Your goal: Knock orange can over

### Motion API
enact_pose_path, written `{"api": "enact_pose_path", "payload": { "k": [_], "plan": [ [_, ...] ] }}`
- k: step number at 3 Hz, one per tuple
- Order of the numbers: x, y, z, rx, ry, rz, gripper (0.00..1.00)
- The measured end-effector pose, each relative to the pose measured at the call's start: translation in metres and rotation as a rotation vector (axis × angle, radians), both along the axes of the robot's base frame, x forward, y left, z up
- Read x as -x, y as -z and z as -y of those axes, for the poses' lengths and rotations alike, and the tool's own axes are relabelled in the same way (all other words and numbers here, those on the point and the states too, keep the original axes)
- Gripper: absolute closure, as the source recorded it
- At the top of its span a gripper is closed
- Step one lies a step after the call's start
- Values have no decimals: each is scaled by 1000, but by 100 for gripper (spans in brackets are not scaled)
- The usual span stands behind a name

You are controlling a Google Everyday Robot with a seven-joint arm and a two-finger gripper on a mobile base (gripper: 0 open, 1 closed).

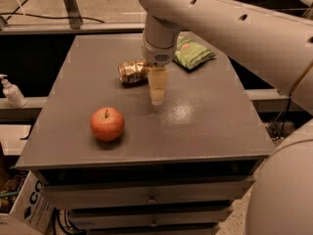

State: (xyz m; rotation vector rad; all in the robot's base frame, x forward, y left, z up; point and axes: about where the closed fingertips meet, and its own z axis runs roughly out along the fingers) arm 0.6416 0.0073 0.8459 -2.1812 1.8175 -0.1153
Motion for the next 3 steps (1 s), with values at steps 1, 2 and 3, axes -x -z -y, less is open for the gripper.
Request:
{"api": "enact_pose_path", "payload": {
  "k": [1,2,3],
  "plan": [
    [-3,8,18,-133,72,-62,0],
    [-4,14,53,-334,188,-128,0],
    [-2,10,87,-532,298,-166,0]
  ]
}}
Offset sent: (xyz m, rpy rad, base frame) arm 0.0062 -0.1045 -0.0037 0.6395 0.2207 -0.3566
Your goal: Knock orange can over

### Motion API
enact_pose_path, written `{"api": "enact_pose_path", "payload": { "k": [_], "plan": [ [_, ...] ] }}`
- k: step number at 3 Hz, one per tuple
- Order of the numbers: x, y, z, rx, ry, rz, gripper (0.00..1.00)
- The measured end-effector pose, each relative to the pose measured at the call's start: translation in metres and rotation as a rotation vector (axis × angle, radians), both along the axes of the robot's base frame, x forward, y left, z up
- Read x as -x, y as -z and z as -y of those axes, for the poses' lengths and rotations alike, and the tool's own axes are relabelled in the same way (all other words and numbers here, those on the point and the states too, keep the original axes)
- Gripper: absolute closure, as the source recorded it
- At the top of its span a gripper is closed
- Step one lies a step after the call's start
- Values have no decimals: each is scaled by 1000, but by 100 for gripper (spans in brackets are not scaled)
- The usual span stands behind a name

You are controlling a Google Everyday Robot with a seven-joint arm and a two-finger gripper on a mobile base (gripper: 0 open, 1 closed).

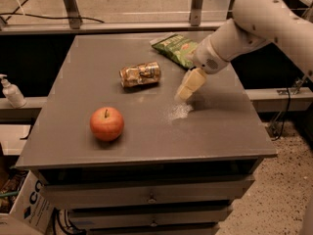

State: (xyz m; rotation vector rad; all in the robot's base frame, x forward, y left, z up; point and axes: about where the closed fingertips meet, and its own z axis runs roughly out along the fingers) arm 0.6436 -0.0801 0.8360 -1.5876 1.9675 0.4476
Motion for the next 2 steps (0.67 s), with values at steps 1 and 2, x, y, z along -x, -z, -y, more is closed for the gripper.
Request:
{"api": "enact_pose_path", "payload": {
  "k": [1,2],
  "plan": [
    [5,-6,34,-197,95,-29,0],
    [8,-10,38,-227,108,-38,0]
  ]
}}
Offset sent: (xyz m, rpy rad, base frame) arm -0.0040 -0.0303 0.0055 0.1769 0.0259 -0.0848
